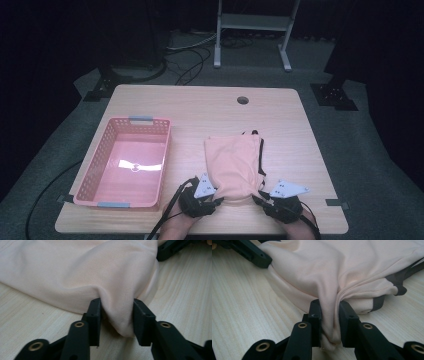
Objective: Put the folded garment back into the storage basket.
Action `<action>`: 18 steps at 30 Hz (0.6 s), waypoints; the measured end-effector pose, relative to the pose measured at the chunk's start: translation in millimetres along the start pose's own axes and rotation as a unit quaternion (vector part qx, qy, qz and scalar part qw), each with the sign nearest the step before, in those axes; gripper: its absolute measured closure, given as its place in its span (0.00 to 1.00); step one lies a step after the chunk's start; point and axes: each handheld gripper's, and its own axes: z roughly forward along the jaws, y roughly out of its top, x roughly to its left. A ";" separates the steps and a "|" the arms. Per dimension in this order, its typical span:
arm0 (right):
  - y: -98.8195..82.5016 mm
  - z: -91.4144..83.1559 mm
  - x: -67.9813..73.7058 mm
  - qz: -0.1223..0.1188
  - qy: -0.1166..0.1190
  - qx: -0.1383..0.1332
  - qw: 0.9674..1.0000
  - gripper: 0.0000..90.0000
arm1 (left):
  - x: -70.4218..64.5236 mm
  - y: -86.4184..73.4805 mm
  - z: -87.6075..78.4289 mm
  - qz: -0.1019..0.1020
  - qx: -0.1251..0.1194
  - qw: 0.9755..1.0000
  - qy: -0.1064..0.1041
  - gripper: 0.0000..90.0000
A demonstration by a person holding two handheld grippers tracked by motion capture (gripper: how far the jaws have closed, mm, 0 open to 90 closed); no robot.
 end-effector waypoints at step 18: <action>0.3 -0.4 -1.4 0.007 0.004 -0.004 1.000 0.87 | 0.9 1.3 1.2 -0.018 -0.004 1.000 -0.001 0.87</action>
